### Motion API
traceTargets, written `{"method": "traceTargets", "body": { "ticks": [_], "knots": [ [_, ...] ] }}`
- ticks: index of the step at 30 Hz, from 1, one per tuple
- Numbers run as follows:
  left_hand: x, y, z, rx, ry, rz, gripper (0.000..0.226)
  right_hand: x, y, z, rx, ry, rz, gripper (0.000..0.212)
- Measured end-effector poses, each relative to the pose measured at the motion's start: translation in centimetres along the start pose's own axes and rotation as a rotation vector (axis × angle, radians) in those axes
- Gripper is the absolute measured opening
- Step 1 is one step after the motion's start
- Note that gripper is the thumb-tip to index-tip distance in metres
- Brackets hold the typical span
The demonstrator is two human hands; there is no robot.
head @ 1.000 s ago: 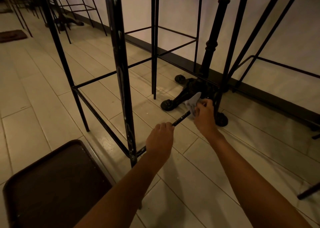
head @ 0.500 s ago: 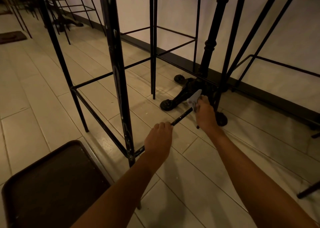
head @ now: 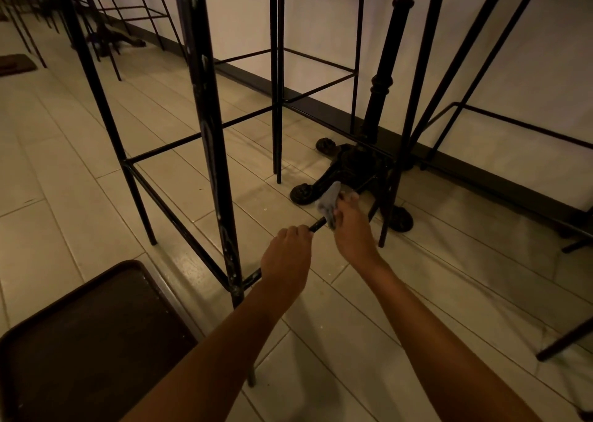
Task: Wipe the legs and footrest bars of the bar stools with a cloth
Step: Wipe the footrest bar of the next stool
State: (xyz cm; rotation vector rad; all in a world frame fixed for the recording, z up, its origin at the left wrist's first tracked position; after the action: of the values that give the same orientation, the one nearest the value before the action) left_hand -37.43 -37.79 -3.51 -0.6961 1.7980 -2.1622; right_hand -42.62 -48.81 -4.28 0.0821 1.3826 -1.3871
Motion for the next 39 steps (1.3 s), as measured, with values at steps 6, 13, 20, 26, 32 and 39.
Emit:
{"method": "traceTargets", "body": {
  "ticks": [6,13,20,26,32,39],
  "knots": [
    [0.0,0.0,0.1,-0.02,0.008,-0.003,0.03,1.3,-1.3,2.1,0.025,0.061,-0.085,0.033],
    [-0.2,0.2,0.0,-0.017,0.025,0.001,0.03,4.4,-1.8,5.4,0.09,0.292,-0.093,0.048],
    [-0.3,0.4,-0.2,-0.035,0.103,0.04,0.04,7.0,-3.6,8.3,0.247,0.363,-0.176,0.059],
    [-0.3,0.9,0.0,-0.025,0.135,0.052,0.037,6.6,-5.9,9.9,0.282,0.265,-0.135,0.034],
    [-0.4,1.0,0.1,-0.021,0.134,0.051,0.036,6.7,-3.8,10.2,0.09,0.323,-0.131,0.031],
    [-0.3,0.6,0.1,0.014,0.092,0.009,0.03,4.3,-2.8,7.4,0.189,0.401,-0.065,0.03]
  ]
}}
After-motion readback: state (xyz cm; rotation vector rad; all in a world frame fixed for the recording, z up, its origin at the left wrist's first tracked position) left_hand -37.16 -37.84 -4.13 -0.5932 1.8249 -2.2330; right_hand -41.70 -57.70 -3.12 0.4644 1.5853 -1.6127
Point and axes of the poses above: each hand's wrist, its own z-axis towards the middle knuckle, its own y-axis out of the palm, x = y × z, the point moved 5 cm from there along z, towards the middle knuckle, and after that the axes turned 1 degree about -y, right-handed, at the moved point
